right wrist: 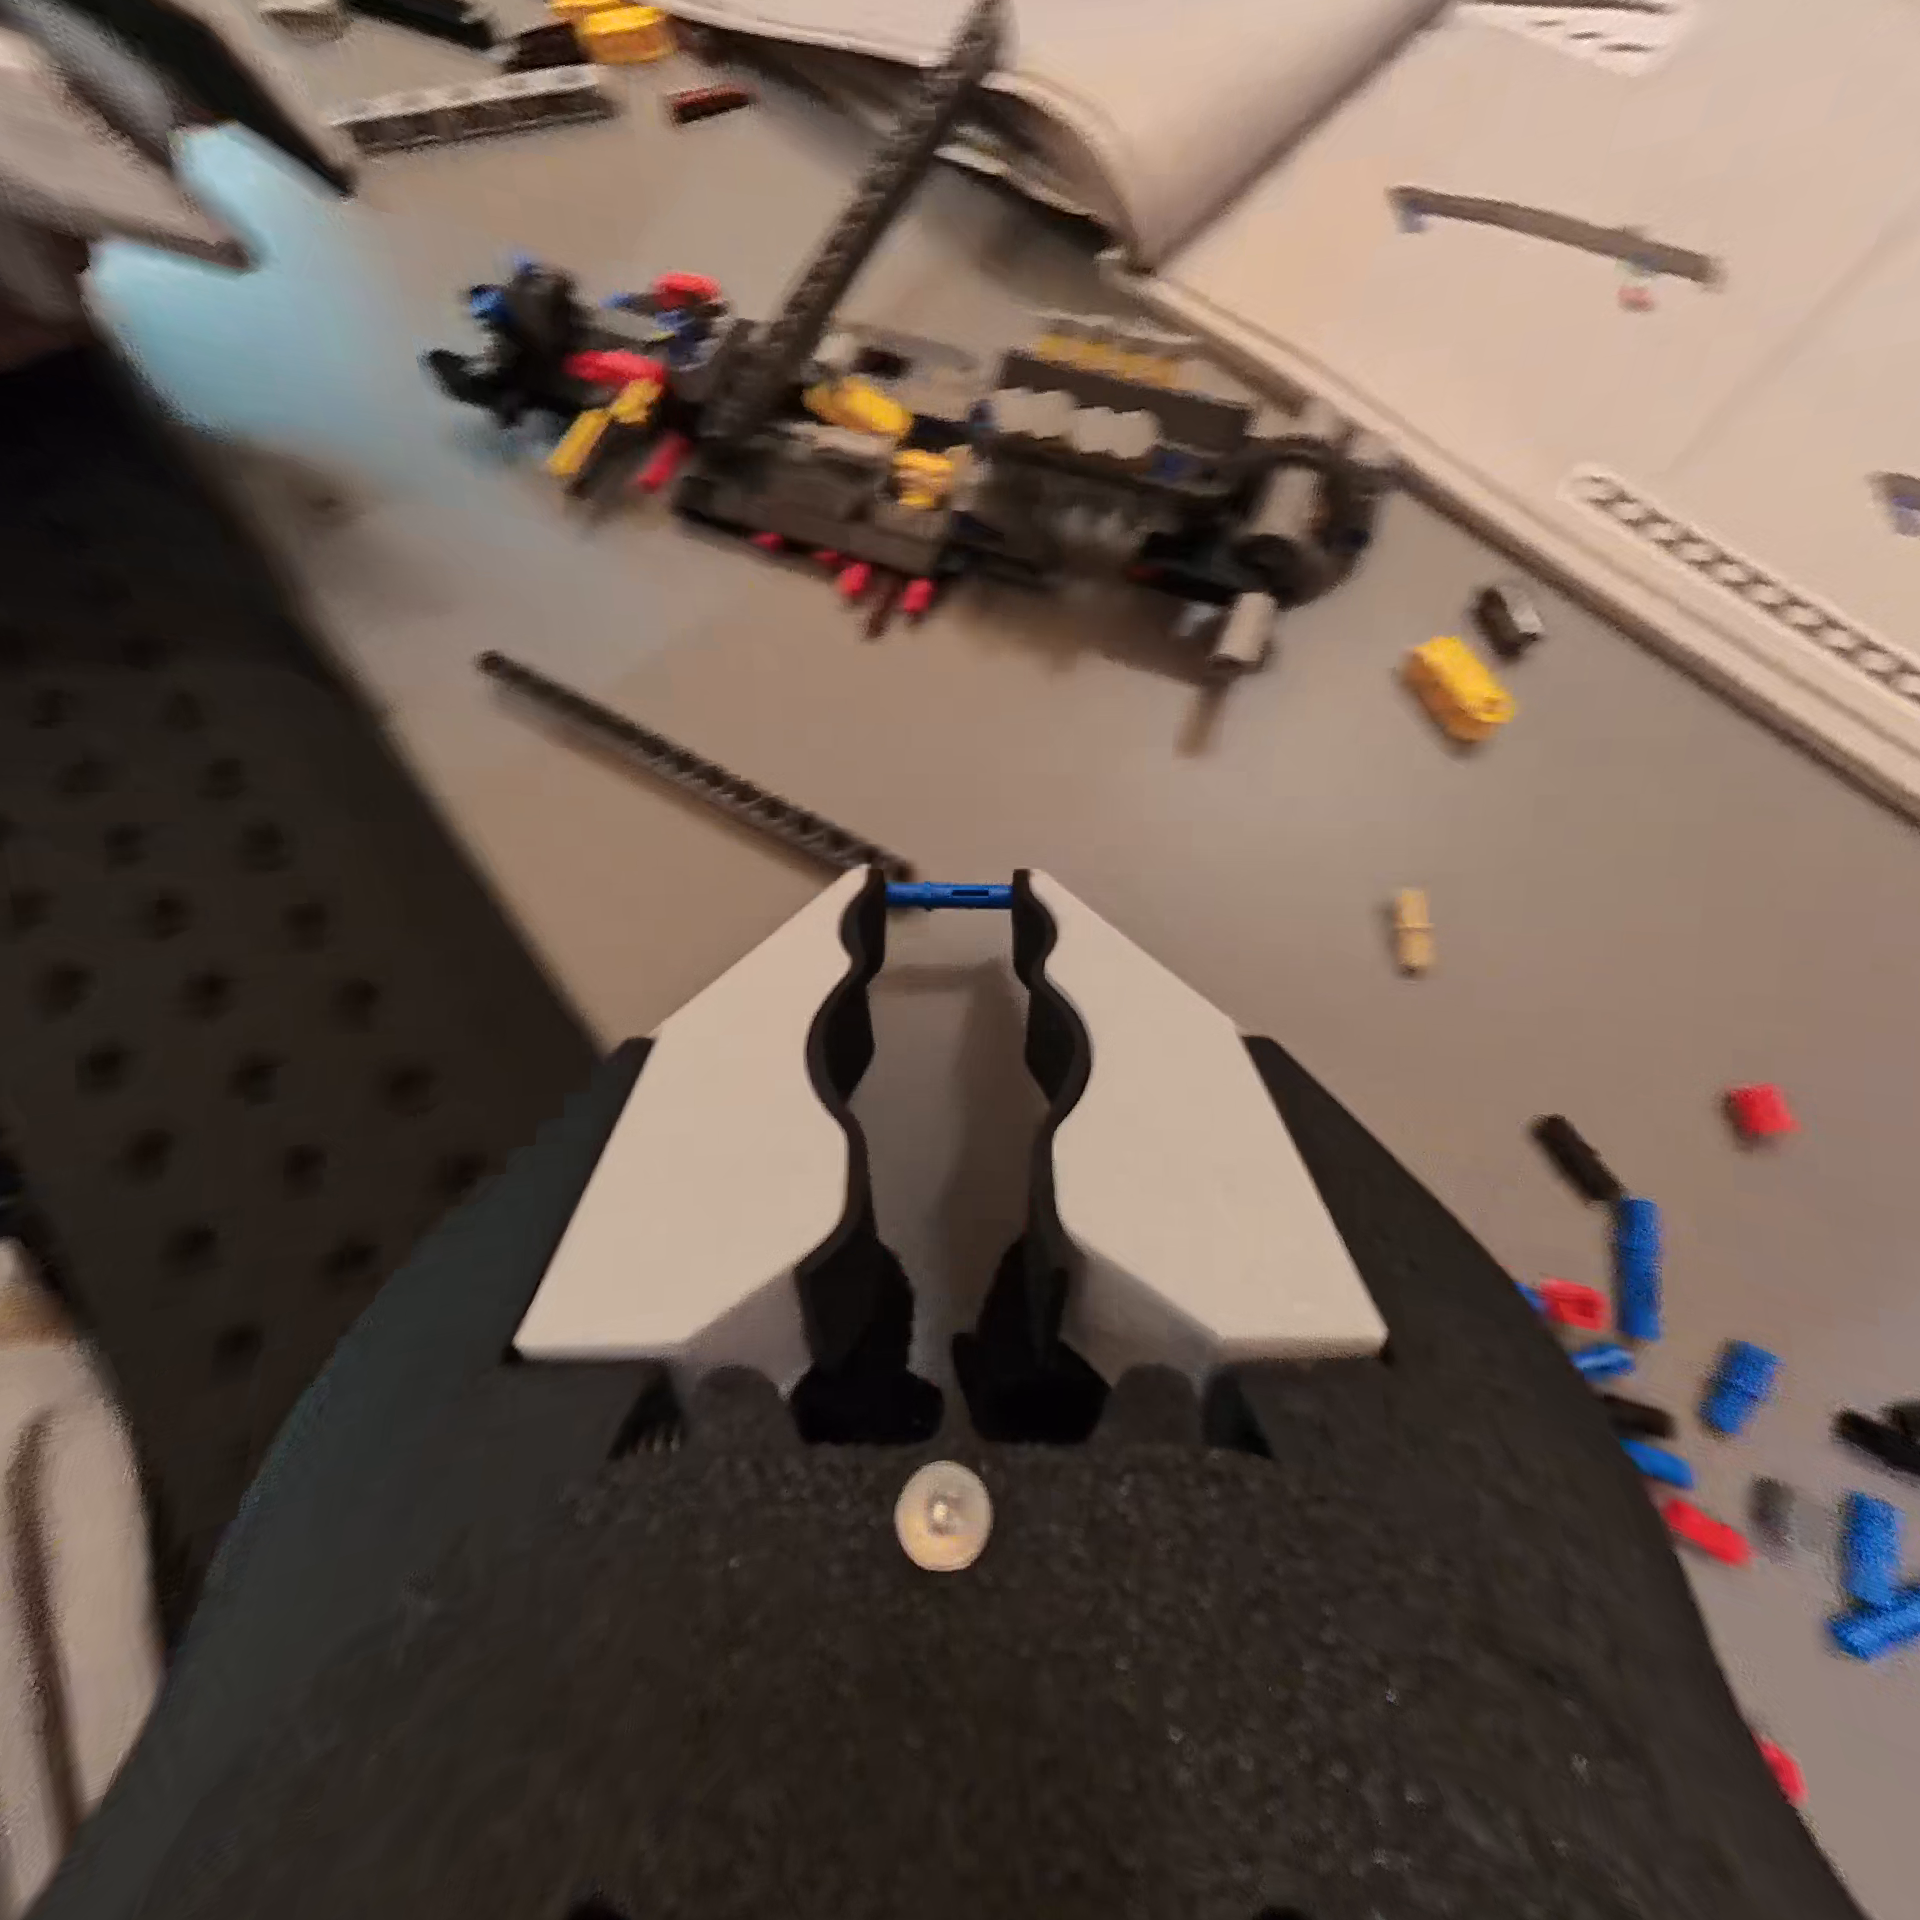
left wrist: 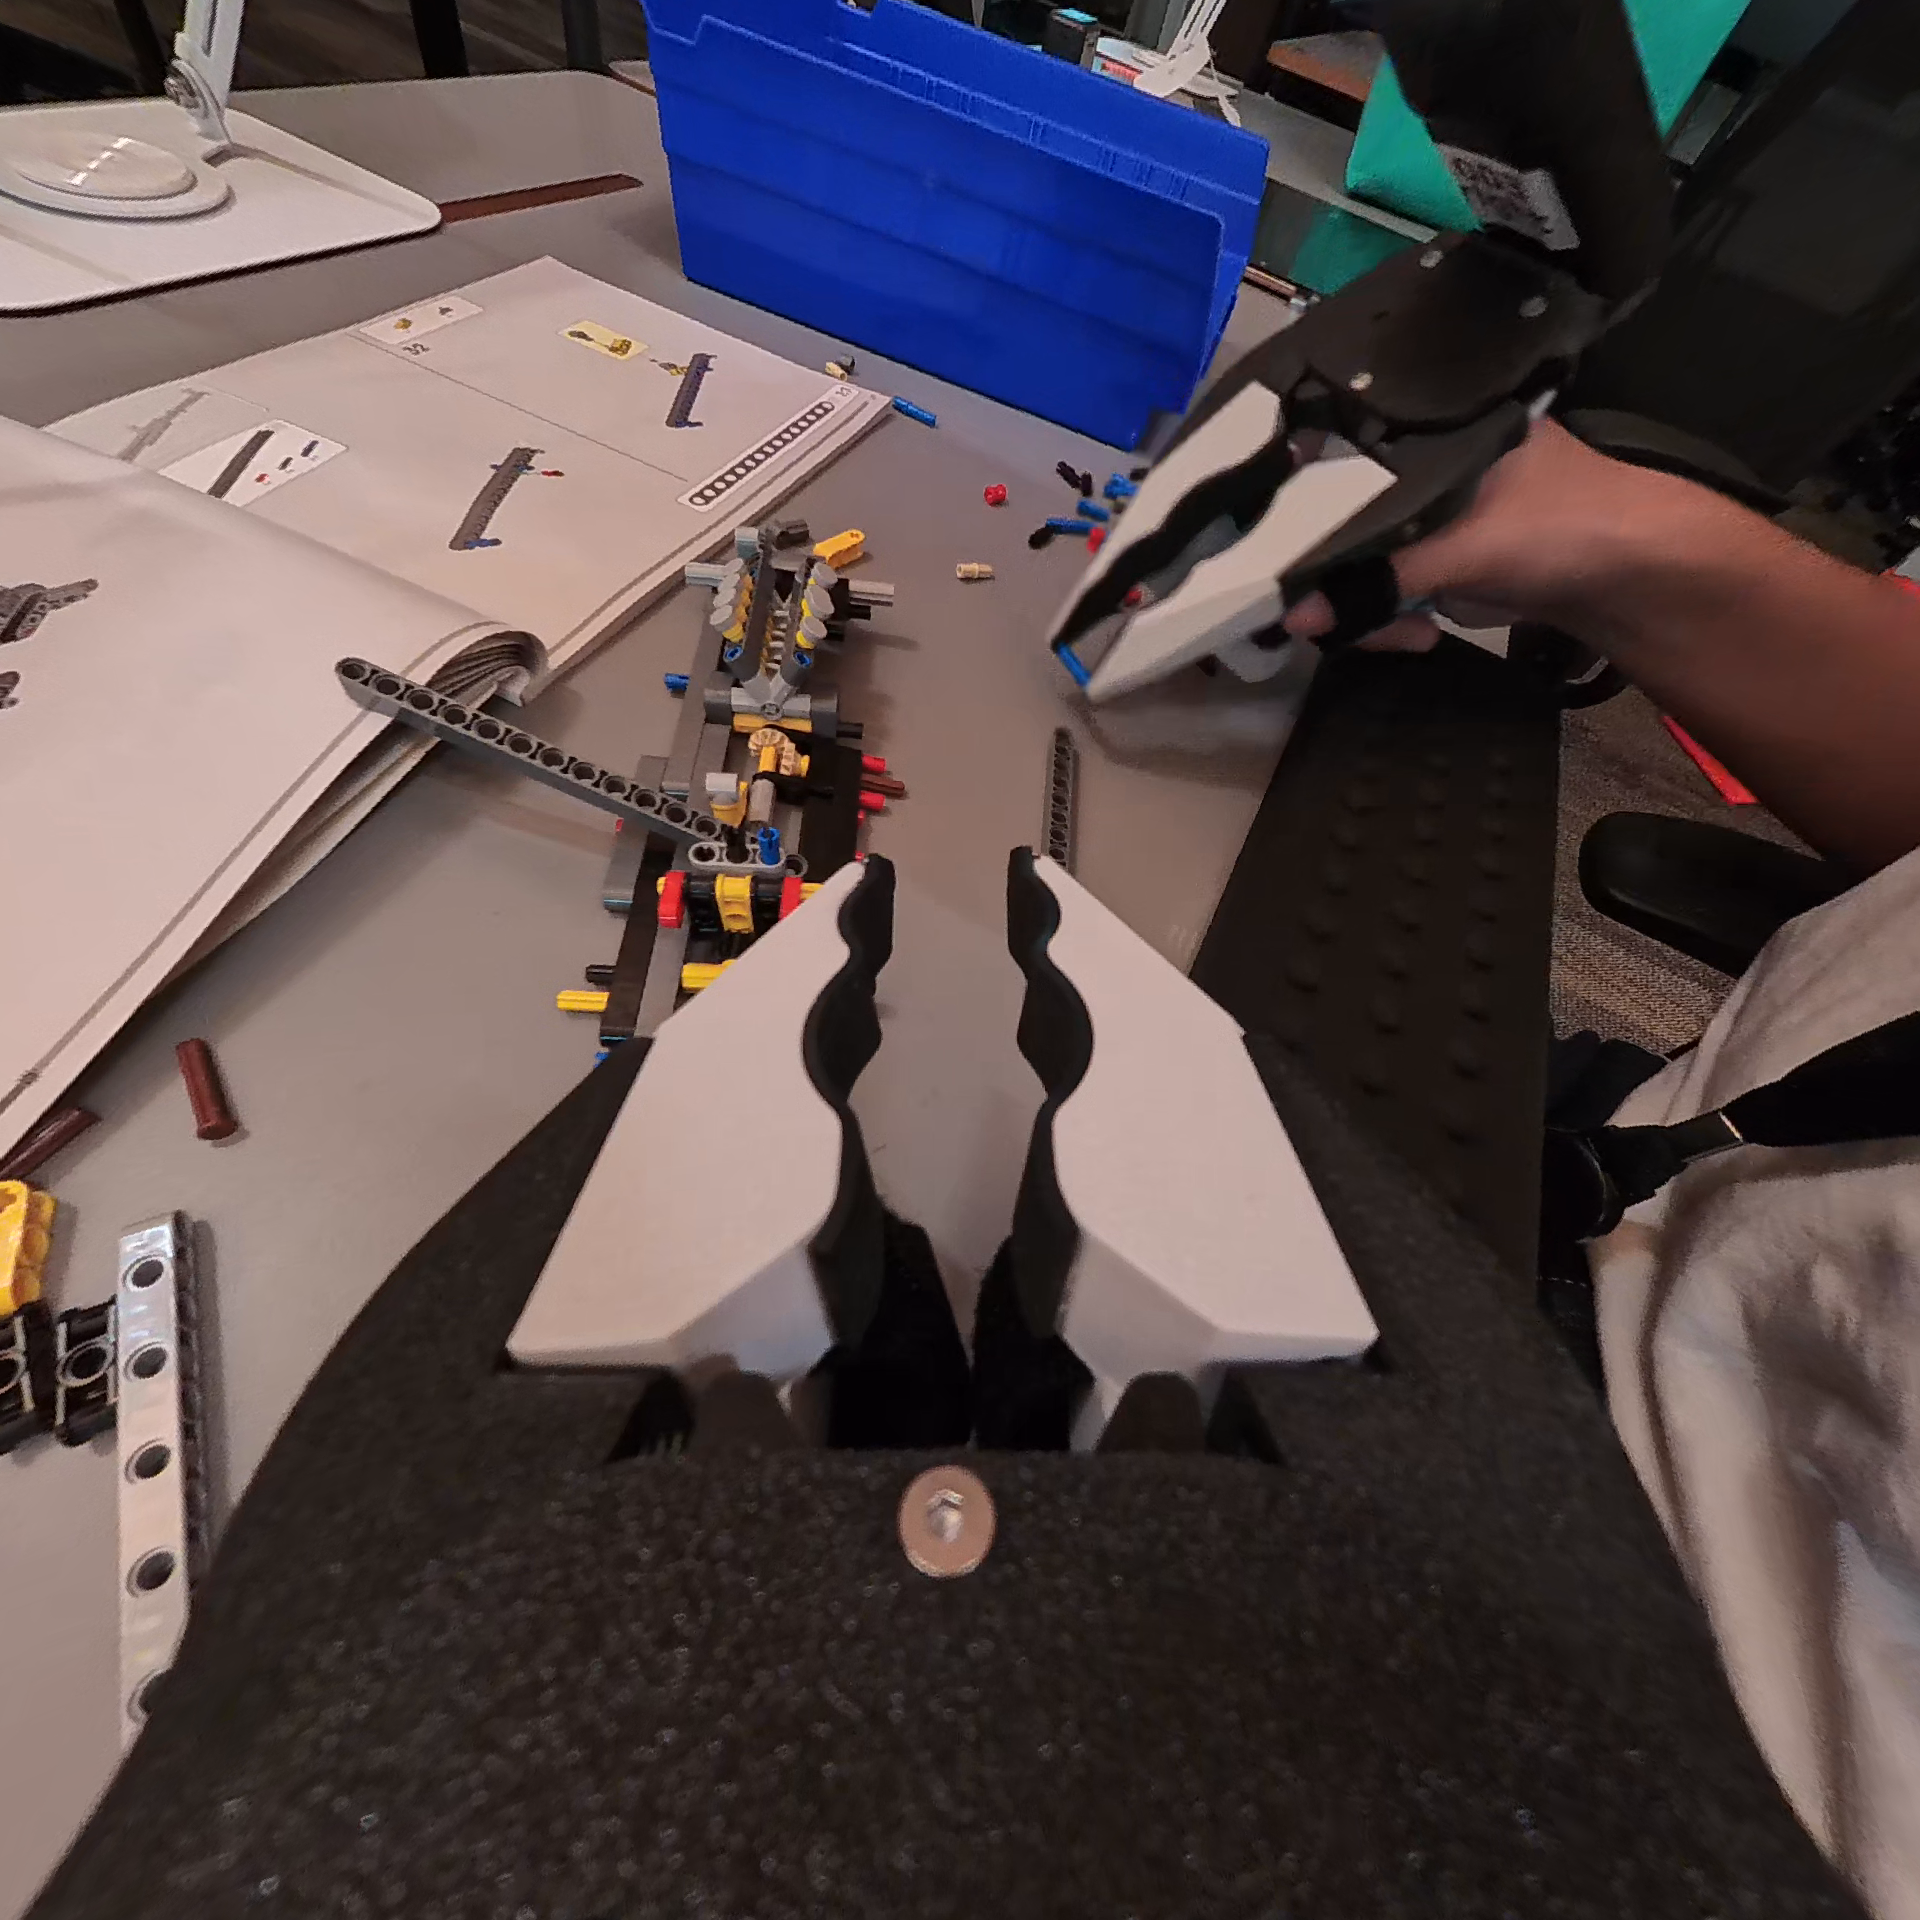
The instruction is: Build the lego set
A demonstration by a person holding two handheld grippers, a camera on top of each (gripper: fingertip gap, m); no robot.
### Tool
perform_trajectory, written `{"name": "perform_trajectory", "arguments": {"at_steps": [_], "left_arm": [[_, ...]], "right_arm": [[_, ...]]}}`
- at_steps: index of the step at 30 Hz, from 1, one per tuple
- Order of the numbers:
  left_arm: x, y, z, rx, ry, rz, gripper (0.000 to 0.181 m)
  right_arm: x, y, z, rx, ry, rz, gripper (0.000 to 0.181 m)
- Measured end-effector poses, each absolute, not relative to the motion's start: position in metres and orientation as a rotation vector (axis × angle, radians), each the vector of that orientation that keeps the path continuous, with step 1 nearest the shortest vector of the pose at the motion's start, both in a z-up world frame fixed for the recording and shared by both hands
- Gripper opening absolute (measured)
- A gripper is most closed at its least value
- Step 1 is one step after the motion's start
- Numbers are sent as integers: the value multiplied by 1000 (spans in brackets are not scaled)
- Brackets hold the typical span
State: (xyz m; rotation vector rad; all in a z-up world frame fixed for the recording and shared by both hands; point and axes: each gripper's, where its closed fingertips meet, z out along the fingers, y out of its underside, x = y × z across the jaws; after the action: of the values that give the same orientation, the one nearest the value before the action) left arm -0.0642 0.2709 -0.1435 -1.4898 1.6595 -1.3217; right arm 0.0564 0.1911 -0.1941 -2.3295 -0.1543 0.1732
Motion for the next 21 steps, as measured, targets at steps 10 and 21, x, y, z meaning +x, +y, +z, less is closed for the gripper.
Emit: {"name": "perform_trajectory", "arguments": {"at_steps": [10,21], "left_arm": [[-64,269,-144,-1471,1676,-1298,21],[-64,269,-144,-1486,1673,-1320,21]], "right_arm": [[41,178,-213,-2447,-226,89,24],[110,140,-190,-2373,5,-88,33]]}}
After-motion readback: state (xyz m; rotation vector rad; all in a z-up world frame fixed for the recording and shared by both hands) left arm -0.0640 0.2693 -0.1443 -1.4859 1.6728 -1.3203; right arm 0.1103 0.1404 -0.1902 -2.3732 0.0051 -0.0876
